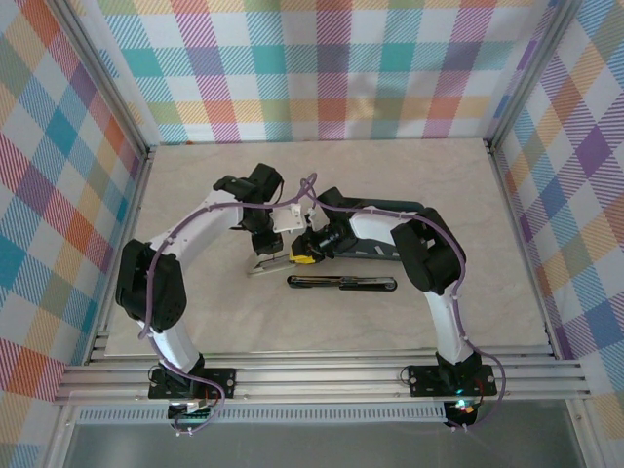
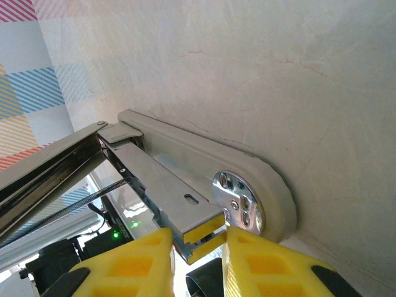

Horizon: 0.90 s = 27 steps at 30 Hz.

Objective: Load the staples into the stapler

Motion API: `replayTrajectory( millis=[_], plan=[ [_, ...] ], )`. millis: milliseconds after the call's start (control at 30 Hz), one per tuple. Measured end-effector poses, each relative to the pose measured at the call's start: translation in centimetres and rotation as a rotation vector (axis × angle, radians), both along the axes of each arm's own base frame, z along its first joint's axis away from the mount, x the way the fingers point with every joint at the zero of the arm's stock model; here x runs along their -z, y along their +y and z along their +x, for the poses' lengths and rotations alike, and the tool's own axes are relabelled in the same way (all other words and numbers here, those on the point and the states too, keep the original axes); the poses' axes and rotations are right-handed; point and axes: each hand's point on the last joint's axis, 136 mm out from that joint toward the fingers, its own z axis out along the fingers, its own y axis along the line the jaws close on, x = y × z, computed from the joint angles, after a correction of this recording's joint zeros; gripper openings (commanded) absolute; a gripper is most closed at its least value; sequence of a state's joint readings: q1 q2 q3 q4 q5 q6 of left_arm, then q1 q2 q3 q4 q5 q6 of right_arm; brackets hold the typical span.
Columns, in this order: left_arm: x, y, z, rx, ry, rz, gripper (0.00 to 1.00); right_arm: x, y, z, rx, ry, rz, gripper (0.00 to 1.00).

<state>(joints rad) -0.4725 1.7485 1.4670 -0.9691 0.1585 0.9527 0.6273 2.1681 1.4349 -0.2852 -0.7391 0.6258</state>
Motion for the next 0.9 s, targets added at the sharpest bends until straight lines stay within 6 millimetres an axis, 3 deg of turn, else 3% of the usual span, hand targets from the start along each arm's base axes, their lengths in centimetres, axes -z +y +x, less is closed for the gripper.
replayTrajectory(
  millis=[900],
  plan=[
    [3.0, -2.7, 1.3, 0.016, 0.057, -0.029, 0.20, -0.9, 0.0, 0.4, 0.035, -0.003, 0.107, 0.25]
  ],
)
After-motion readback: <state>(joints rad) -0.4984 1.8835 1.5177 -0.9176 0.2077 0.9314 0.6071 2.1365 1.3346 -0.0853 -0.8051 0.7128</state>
